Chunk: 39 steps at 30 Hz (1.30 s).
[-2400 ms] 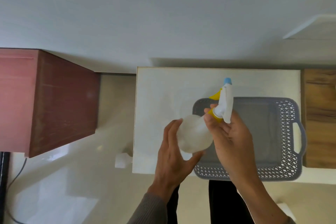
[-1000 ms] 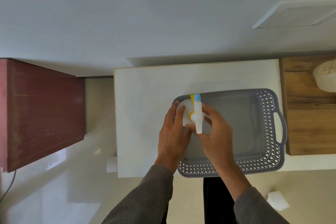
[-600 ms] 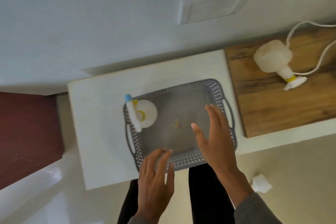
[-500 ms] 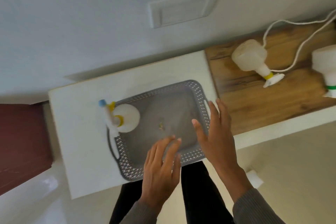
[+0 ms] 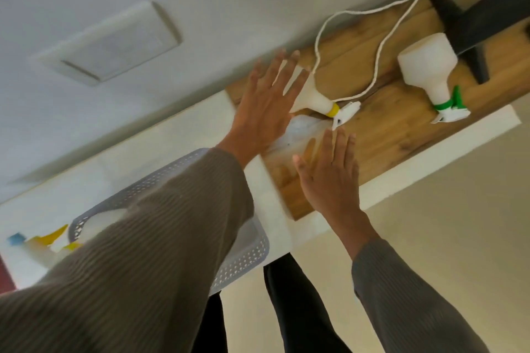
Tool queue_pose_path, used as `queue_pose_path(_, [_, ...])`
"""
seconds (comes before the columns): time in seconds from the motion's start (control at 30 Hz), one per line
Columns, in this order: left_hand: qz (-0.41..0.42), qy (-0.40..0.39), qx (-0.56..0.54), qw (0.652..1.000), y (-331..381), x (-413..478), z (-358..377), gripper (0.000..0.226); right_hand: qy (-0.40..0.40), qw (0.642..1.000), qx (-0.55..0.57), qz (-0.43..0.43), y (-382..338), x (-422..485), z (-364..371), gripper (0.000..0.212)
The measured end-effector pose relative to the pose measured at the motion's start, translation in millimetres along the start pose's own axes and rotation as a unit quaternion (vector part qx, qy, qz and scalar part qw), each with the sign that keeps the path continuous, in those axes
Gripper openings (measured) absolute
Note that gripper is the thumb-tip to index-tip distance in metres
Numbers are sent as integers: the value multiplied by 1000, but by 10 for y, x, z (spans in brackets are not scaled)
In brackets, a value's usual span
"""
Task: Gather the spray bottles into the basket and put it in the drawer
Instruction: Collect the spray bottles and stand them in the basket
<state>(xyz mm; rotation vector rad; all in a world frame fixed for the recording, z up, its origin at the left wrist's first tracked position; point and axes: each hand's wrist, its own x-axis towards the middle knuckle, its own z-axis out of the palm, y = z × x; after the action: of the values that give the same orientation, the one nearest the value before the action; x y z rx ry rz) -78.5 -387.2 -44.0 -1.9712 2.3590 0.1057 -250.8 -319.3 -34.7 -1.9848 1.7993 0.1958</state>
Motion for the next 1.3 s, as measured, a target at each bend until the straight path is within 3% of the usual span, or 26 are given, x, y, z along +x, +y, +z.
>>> queue_pose_path(0.17, [38, -75, 80, 993, 4, 347, 81, 102, -2, 1000, 13, -10, 138, 138, -49, 83])
queue_pose_path(0.37, [13, -97, 29, 995, -3, 450, -22, 97, 28, 999, 36, -26, 139, 161, -115, 73])
queue_pose_path(0.47, [-51, -65, -61, 995, -6, 240, -71, 98, 36, 991, 125, -19, 82, 147, -135, 63])
queue_pose_path(0.53, [-122, -10, -158, 980, -29, -5, -106, 98, 28, 968, 249, 6, 8, 142, -159, 59])
queue_pose_path(0.63, [-207, 44, -272, 939, -35, -478, -153, 99, 14, 897, 440, 39, -209, 93, -262, 56])
queue_pose_path(0.8, [-313, 58, -392, 863, -50, -1456, -178, 100, -22, 843, 537, -17, -728, -120, -374, 46])
queue_pose_path(1.0, [-325, 75, -446, 831, -114, -2598, -56, 94, -97, 848, 512, -100, -1328, -627, -148, 24])
queue_pose_path(1.17, [-366, 83, -424, 824, -197, -3095, 124, 94, -103, 872, 438, -193, -1647, -1005, 238, 25])
queue_pose_path(1.3, [-398, 126, -395, 818, -314, -3168, 188, 78, -67, 893, 365, -256, -1829, -1155, 524, 26])
